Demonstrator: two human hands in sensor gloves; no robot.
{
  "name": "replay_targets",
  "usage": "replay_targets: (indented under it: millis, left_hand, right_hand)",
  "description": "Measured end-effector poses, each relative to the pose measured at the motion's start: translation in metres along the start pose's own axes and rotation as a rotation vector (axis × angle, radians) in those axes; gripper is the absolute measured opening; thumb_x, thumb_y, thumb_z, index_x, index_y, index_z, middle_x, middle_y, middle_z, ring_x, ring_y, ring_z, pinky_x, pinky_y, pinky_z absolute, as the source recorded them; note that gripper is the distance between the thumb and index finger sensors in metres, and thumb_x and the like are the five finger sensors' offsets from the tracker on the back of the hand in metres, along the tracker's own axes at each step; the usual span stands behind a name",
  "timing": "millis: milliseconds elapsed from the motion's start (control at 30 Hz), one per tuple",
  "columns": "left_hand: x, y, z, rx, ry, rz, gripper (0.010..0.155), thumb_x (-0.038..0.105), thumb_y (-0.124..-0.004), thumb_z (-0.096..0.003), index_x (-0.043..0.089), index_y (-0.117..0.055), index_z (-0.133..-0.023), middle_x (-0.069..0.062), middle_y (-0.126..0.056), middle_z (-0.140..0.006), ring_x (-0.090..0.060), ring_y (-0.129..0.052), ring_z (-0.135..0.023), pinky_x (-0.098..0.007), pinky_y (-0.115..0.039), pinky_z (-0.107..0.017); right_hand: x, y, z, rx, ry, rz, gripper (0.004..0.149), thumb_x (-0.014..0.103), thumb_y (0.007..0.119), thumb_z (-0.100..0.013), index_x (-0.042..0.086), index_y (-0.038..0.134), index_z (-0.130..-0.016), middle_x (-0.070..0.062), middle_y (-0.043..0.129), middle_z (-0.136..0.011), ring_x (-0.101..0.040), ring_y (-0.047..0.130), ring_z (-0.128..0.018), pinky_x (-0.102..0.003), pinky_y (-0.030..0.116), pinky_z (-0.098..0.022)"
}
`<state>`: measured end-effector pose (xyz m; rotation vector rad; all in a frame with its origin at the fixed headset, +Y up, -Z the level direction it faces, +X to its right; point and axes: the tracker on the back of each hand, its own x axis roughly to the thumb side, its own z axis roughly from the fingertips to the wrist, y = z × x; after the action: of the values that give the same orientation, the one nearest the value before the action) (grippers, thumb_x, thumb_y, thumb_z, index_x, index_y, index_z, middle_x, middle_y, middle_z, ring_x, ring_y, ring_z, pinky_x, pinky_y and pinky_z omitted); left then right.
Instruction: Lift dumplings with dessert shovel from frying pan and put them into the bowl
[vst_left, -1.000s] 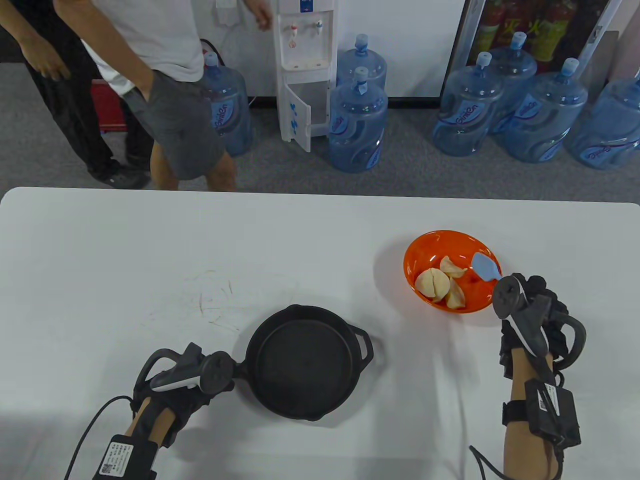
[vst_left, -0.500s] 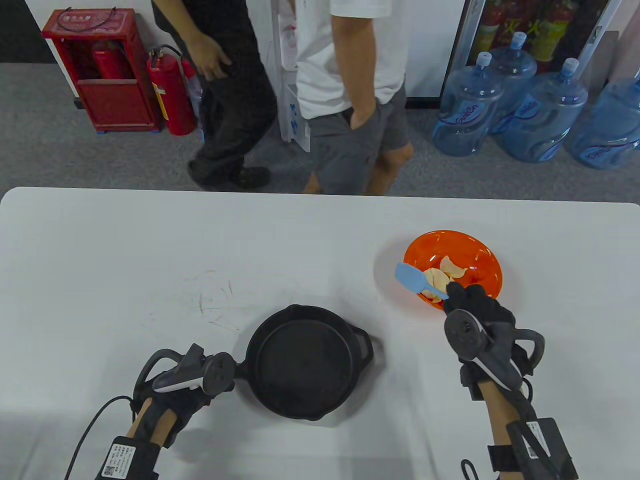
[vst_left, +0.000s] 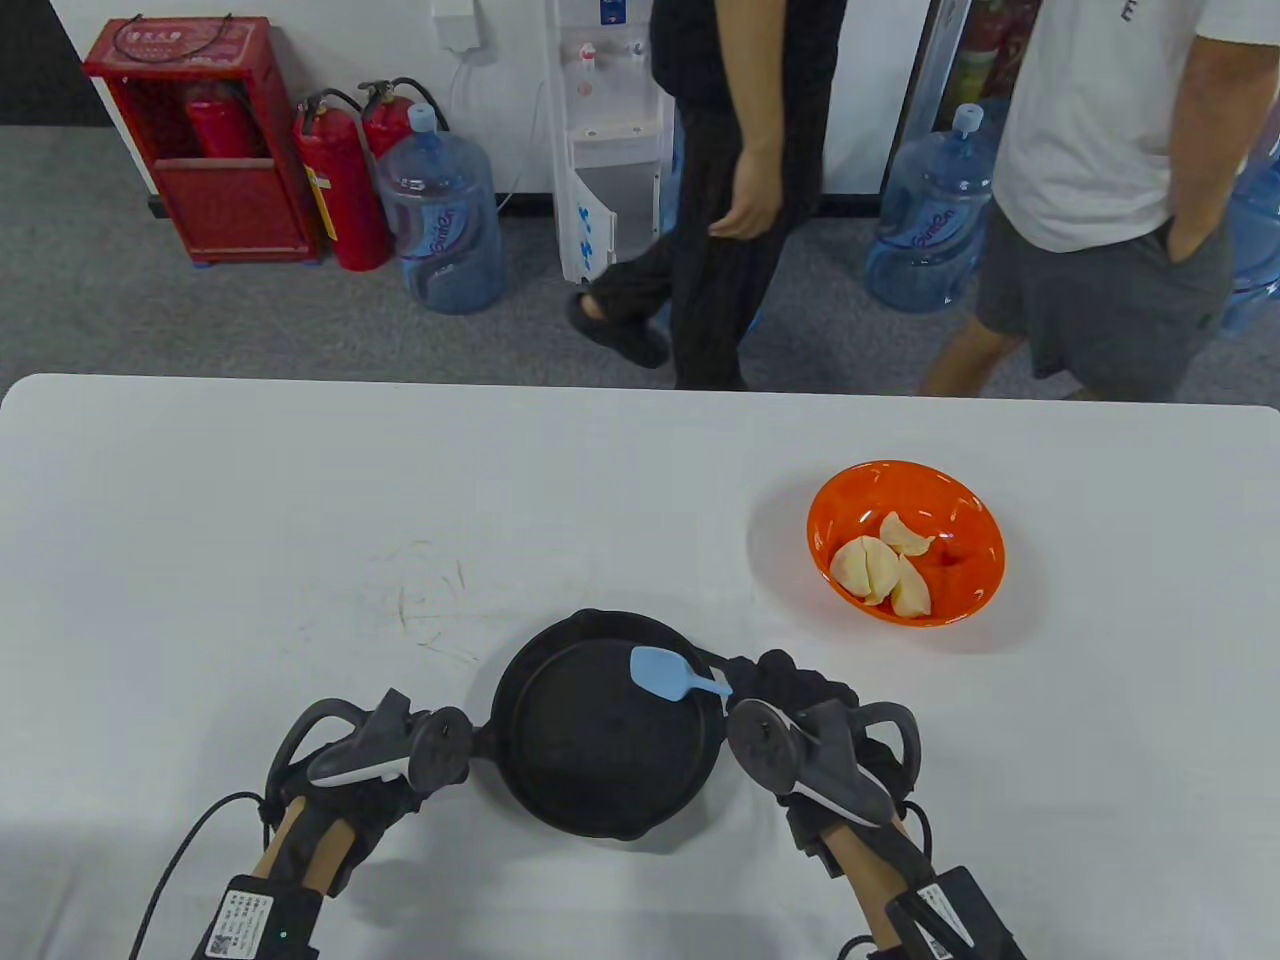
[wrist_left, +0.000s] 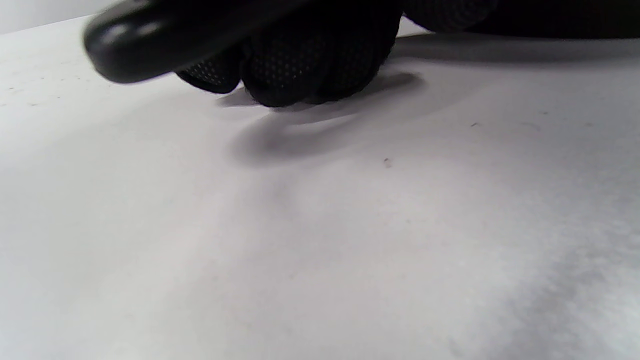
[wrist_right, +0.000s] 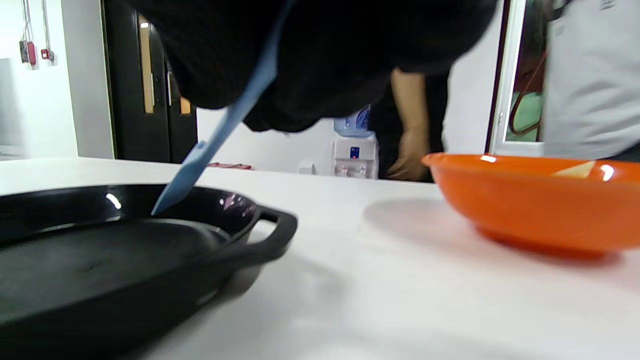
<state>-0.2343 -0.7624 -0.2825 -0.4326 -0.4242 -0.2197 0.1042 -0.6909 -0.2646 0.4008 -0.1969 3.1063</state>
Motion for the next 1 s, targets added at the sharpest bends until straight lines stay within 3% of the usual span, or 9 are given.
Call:
replay_targets:
  millis: [133, 300, 500, 633, 1000]
  left_hand:
    - [0.001, 0.0, 0.0, 0.0, 0.0, -0.003, 0.054, 0.048, -0.058, -0.0598, 0.027, -0.055, -0.11, 0.009, -0.082, -0.088, -0.014, -0.094, -0.071, -0.051, -0.074, -0.075]
    - [0.001, 0.0, 0.0, 0.001, -0.001, -0.01, 0.054, 0.048, -0.058, -0.0598, 0.027, -0.055, -0.11, 0.009, -0.082, -0.087, -0.013, -0.094, -0.07, -0.051, -0.075, -0.075]
    - [0.002, 0.0, 0.0, 0.004, 0.0, -0.015, 0.054, 0.048, -0.058, -0.0598, 0.027, -0.055, -0.11, 0.009, -0.082, -0.087, -0.013, -0.094, -0.07, -0.051, -0.075, -0.075]
    - [0.002, 0.0, 0.001, 0.006, 0.002, -0.014, 0.054, 0.047, -0.058, -0.0598, 0.027, -0.055, -0.11, 0.009, -0.082, -0.087, -0.014, -0.094, -0.07, -0.051, -0.075, -0.075]
    - [0.003, 0.0, 0.001, 0.013, 0.007, -0.017, 0.054, 0.047, -0.058, -0.0597, 0.027, -0.055, -0.11, 0.009, -0.082, -0.087, -0.014, -0.094, -0.07, -0.051, -0.075, -0.075]
  right_hand:
    - [0.012, 0.018, -0.005, 0.072, -0.013, 0.06, 0.043, 0.04, 0.076, -0.061, 0.026, 0.08, -0.102, -0.006, 0.086, -0.093, -0.015, 0.096, -0.044, -0.032, 0.084, -0.031]
    - [0.025, 0.026, -0.009, 0.038, -0.055, 0.13, 0.043, 0.045, 0.077, -0.06, 0.03, 0.083, -0.099, -0.004, 0.088, -0.09, -0.015, 0.097, -0.047, -0.031, 0.084, -0.03]
    - [0.049, 0.035, -0.008, -0.033, -0.132, 0.26, 0.042, 0.045, 0.077, -0.059, 0.029, 0.085, -0.097, 0.0, 0.091, -0.089, -0.02, 0.097, -0.062, -0.038, 0.087, -0.041]
    - [0.065, 0.044, -0.007, -0.022, -0.197, 0.372, 0.042, 0.045, 0.077, -0.059, 0.028, 0.086, -0.096, 0.002, 0.093, -0.087, -0.022, 0.094, -0.069, -0.04, 0.084, -0.049]
    - [0.071, 0.05, -0.009, -0.011, -0.221, 0.368, 0.042, 0.046, 0.077, -0.059, 0.027, 0.087, -0.095, 0.002, 0.095, -0.085, -0.022, 0.094, -0.068, -0.041, 0.083, -0.052]
